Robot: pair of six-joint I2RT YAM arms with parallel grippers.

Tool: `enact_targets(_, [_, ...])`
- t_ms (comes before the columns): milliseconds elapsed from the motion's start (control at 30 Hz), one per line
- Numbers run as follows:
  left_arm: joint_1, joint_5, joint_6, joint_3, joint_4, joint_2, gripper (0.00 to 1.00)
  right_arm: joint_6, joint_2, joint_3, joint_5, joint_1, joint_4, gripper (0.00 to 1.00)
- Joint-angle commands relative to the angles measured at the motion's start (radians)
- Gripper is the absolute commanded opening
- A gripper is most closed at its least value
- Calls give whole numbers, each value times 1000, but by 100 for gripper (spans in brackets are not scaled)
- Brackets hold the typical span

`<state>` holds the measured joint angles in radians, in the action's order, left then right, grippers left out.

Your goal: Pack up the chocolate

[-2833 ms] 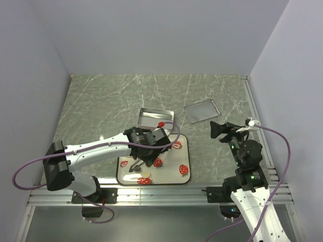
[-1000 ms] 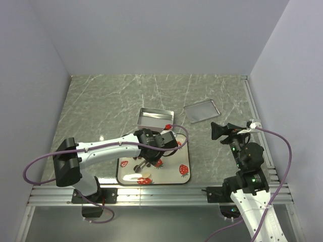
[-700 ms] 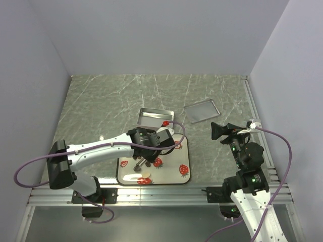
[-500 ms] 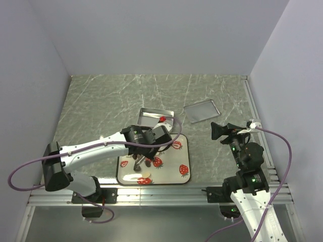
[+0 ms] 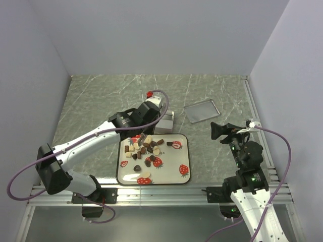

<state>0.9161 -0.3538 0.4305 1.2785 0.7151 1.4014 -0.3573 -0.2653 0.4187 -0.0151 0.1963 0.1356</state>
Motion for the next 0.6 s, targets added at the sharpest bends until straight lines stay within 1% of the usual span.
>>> enact_targets(0, [-31,16,-35,15,-77,-6,29,15,-15,11,-11,-3,-13,94])
enact_targets(200, [-33,-16,-27,4,-46,2,32,15,-18,11,-19,-5,-11,94])
enact_targets(367, [-33,-17,-19,-16,-42,-4,42,15,-17,11,-20,-5,-11,94])
enact_targets(433, [-31,-20,-18,-19,-42,-8,44,15,-22,11,-20,-5,-11,94])
enact_targets(467, [-33,-24,-16,-24,-40,-10,47,15,-22,11,-20,-5,-11,94])
enact_targets(567, [-31,-30,-13,-33,-40,-18,47,15,-22,11,-22,-5,-10,94])
